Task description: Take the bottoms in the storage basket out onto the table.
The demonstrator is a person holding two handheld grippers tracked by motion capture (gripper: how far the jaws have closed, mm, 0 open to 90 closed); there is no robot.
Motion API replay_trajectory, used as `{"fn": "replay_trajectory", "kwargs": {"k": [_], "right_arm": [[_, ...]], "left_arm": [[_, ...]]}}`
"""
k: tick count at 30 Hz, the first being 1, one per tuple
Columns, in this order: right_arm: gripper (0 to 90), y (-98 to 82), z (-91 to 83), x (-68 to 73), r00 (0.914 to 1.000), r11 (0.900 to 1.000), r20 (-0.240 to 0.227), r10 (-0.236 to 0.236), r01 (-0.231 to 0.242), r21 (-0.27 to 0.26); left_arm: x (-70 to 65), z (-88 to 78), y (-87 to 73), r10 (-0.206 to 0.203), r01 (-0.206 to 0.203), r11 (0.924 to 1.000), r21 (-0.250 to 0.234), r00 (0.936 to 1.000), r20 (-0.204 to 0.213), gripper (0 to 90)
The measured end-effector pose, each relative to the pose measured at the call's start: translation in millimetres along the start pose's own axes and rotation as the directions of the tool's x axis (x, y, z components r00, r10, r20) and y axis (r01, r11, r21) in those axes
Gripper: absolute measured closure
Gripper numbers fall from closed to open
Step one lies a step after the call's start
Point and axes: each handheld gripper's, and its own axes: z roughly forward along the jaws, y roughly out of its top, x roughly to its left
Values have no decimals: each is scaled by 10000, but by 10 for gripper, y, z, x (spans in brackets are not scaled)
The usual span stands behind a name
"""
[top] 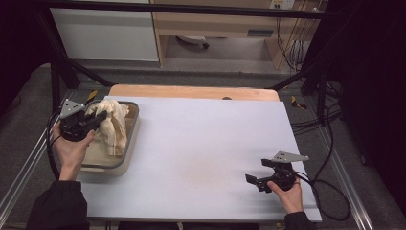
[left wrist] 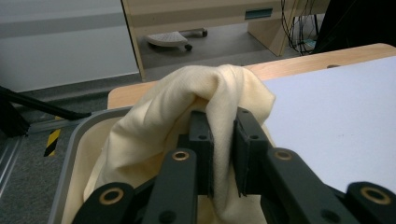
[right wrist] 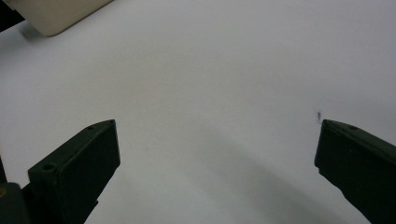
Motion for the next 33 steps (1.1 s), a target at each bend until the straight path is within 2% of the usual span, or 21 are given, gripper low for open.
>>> {"fn": "replay_trajectory", "kwargs": {"k": [15, 33], "right_arm": [[5, 0, -2, -1, 10000, 10000, 14, -19, 19, 18], [5, 0, 3, -3, 10000, 10000, 25, -28, 28, 2]], "left_arm": [[-8, -79, 9, -38, 36, 9985, -544, 10000, -36, 793], [12, -233, 76, -183, 174, 9906, -1356, 9998, -53, 794]]}}
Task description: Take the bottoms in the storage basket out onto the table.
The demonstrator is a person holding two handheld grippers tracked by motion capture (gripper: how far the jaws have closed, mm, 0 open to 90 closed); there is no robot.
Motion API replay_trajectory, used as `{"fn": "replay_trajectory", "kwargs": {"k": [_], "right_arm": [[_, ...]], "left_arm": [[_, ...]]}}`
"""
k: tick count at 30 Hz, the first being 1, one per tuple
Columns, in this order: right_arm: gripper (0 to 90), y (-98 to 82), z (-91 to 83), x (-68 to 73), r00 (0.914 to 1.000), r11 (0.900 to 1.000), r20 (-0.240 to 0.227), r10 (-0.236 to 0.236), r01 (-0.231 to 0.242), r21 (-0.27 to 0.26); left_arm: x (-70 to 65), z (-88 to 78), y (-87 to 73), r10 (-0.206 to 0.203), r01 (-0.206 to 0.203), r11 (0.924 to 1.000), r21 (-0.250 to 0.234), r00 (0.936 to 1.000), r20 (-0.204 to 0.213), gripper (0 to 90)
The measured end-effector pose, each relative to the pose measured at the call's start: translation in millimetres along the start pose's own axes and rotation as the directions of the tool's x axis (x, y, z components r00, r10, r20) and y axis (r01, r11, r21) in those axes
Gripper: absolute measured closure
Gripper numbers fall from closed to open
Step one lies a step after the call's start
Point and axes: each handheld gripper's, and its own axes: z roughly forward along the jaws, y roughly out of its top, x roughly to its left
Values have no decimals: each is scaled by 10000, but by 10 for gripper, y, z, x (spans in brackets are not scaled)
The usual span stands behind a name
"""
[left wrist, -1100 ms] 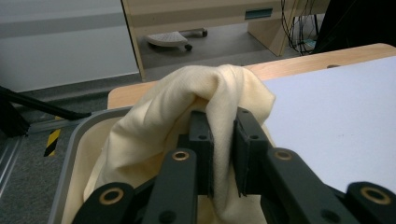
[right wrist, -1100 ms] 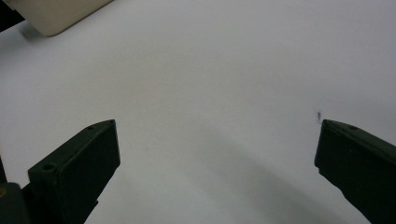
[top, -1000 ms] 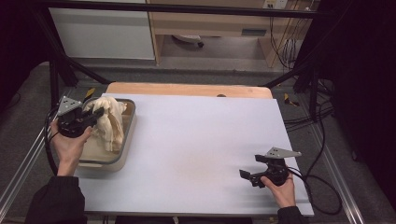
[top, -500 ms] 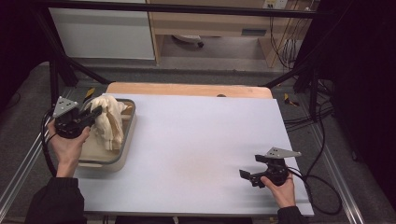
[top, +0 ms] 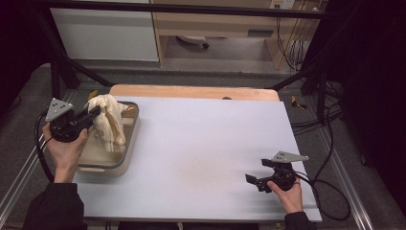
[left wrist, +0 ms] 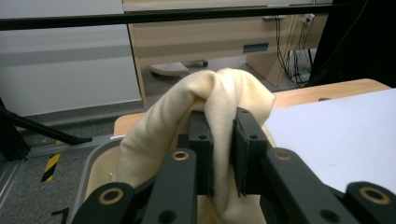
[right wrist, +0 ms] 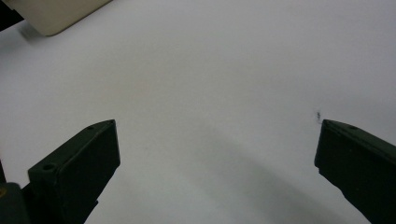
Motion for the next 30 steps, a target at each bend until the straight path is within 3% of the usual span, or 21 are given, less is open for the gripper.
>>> {"fn": "replay_trajectory", "kwargs": {"k": [30], "right_arm": [[5, 2, -6, 0, 10000, 10000, 3, 0, 0, -26]], "left_arm": [[-52, -141, 84, -63, 68, 9959, -902, 10000, 67, 795]]}}
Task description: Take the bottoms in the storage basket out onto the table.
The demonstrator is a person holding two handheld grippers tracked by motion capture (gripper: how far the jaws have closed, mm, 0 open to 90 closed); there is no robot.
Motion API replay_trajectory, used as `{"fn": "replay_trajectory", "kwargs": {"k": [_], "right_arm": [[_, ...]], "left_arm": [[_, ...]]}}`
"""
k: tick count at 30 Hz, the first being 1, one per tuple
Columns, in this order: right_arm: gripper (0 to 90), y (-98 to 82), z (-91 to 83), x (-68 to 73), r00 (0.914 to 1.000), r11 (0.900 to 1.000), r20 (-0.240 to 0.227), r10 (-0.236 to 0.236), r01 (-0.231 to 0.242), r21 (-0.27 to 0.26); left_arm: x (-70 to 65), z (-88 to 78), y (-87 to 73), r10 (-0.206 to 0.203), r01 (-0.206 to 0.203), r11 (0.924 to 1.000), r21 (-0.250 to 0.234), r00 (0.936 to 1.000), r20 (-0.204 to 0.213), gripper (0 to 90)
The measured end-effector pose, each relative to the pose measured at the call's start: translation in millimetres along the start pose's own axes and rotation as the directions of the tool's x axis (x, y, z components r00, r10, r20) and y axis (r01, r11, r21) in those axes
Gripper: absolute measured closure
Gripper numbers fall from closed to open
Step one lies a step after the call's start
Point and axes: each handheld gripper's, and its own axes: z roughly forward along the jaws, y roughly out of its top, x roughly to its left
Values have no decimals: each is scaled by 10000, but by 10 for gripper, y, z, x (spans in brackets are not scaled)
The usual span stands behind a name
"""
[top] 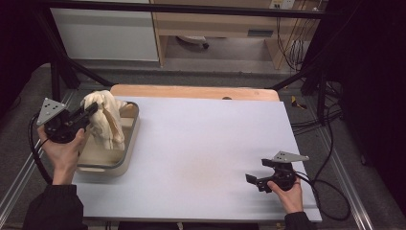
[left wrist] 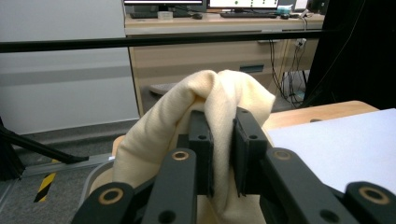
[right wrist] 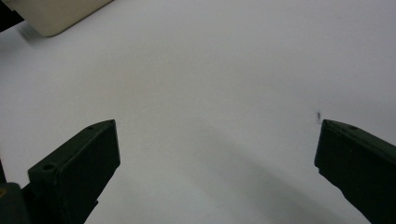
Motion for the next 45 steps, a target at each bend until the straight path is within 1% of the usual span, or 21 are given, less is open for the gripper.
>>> {"fn": "replay_trajectory", "kwargs": {"k": [21, 26, 31, 37, 43, 45], "right_arm": [[5, 0, -1, 0, 10000, 10000, 7, 0, 0, 8], [5, 0, -2, -1, 10000, 10000, 1, -13, 13, 1], [5, 0, -2, -1, 10000, 10000, 3, -13, 13, 3], [5, 1, -2, -2, 10000, 10000, 8, -10, 10, 0], [5, 1, -2, -1, 10000, 10000, 3, -15, 15, -2], [5, 2, -5, -1, 10000, 10000, -10, 7, -7, -8]], "left_arm": [[-60, -78, 90, -8, 19, 9981, -611, 9999, 168, 795], [-74, -96, 116, -64, 80, 9978, -659, 9997, 247, 795], [-96, -113, 143, 2, 21, 9971, -761, 9996, 293, 795], [-121, -121, 160, -13, 44, 9963, -857, 9993, 361, 795], [-167, -118, 173, 7, 37, 9956, -940, 9989, 465, 795], [-180, -112, 179, -41, 89, 9952, -977, 9988, 493, 795]]}}
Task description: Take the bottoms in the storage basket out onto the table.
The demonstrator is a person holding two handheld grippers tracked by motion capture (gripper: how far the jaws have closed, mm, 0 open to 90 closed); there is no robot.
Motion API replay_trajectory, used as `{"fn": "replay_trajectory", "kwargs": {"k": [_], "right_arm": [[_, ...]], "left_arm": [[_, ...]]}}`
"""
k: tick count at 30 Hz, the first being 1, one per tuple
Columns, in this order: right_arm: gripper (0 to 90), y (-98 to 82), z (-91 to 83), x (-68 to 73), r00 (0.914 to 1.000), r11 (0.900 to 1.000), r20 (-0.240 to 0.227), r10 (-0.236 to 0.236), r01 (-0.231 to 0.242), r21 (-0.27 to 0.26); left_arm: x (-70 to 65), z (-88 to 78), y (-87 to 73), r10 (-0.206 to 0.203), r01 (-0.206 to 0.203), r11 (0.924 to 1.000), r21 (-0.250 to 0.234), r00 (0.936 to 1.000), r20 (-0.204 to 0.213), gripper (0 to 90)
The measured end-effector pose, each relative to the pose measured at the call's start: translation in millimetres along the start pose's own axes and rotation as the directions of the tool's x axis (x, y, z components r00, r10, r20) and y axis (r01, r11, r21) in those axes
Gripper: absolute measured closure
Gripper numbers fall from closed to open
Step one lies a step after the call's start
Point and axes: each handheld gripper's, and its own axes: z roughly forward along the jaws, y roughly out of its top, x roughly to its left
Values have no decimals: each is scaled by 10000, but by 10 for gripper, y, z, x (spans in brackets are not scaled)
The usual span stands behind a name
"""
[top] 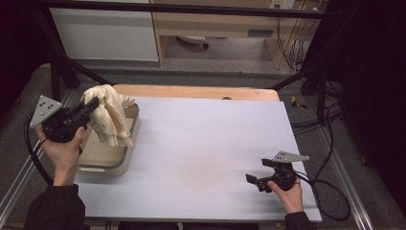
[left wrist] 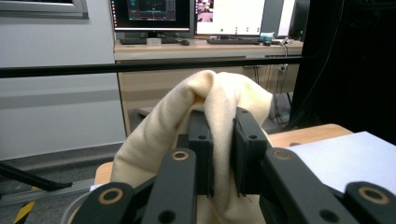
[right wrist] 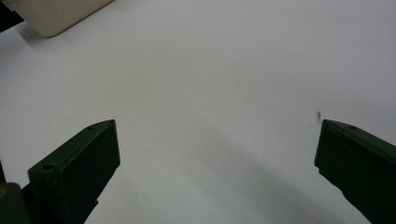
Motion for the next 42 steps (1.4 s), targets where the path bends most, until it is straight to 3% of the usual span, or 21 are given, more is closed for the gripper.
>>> {"fn": "replay_trajectory", "kwargs": {"k": [42], "right_arm": [[5, -3, 6, 7, 10000, 10000, -5, 32, -32, 49]], "left_arm": [[-355, 166, 73, 117, -105, 9999, -138, 9958, 911, 795]]}}
